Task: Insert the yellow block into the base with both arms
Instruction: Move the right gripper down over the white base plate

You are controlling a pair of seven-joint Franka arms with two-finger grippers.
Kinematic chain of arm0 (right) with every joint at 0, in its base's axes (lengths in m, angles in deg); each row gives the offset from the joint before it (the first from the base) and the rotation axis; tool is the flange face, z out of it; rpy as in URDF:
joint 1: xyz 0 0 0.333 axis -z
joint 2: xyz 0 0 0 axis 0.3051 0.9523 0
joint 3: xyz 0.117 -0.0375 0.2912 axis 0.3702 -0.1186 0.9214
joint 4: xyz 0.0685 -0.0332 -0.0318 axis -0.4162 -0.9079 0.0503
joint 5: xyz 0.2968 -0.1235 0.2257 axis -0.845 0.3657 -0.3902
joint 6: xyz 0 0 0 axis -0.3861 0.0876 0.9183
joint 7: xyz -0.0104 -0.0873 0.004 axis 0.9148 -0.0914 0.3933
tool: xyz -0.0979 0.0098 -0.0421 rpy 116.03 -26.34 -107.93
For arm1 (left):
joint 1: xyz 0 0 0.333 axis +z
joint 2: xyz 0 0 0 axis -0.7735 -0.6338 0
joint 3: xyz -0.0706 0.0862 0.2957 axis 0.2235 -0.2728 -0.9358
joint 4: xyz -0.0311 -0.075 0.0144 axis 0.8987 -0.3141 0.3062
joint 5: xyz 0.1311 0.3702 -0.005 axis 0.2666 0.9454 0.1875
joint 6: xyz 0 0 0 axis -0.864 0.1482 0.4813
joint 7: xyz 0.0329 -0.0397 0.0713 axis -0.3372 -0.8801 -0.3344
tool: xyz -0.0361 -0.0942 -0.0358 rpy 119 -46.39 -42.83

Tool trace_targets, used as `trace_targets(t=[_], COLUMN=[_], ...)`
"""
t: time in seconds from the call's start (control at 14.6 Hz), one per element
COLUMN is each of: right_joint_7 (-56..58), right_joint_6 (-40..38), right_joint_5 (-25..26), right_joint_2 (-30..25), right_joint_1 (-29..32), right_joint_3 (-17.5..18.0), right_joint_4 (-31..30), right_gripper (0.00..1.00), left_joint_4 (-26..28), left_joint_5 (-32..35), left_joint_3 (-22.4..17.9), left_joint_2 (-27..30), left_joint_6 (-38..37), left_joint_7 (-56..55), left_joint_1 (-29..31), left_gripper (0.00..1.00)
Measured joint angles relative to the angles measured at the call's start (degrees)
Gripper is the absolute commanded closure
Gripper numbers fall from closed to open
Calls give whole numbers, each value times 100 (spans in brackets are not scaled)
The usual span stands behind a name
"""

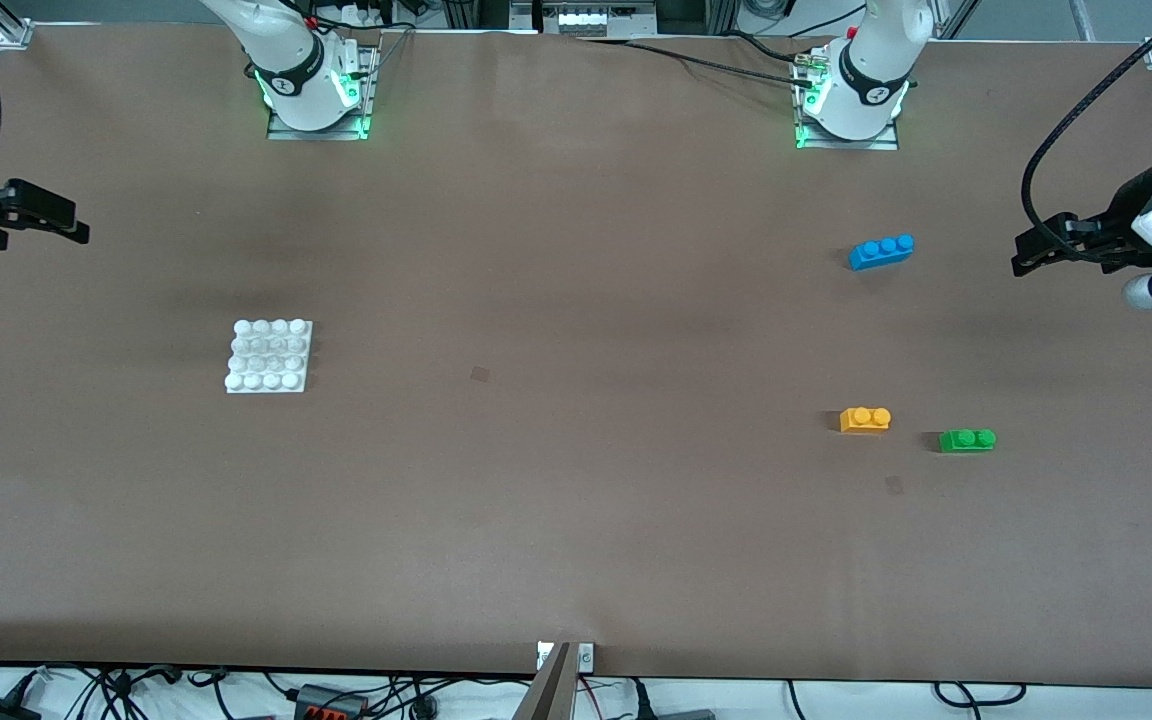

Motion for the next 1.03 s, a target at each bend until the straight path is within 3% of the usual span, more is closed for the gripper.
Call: trace_targets(t=[0.27, 0.69, 0.89, 1.03], right_joint_7=[-12, -18, -25, -30], right_joint_6=[318, 2731, 3630, 4100], right_joint_5=[0, -2, -51, -513], right_joint_2=[563, 1130, 1542, 1830], right_joint_1=[33, 28, 28, 28], right_joint_3=[-22, -20, -20, -19], right_joint_4=[-181, -1515, -1789, -1914], right_gripper=[0, 0, 0, 0], left_joint_4=[0, 0, 0, 0], left_joint_5=[0, 0, 0, 0], left_joint_3=[-2, -20, -26, -29], left_joint_2=[0, 0, 0, 0], left_joint_6=[0, 0, 0, 0], left_joint_7=[0, 0, 0, -1], left_joint_1=[1, 1, 2, 1], left_gripper=[0, 0, 0, 0])
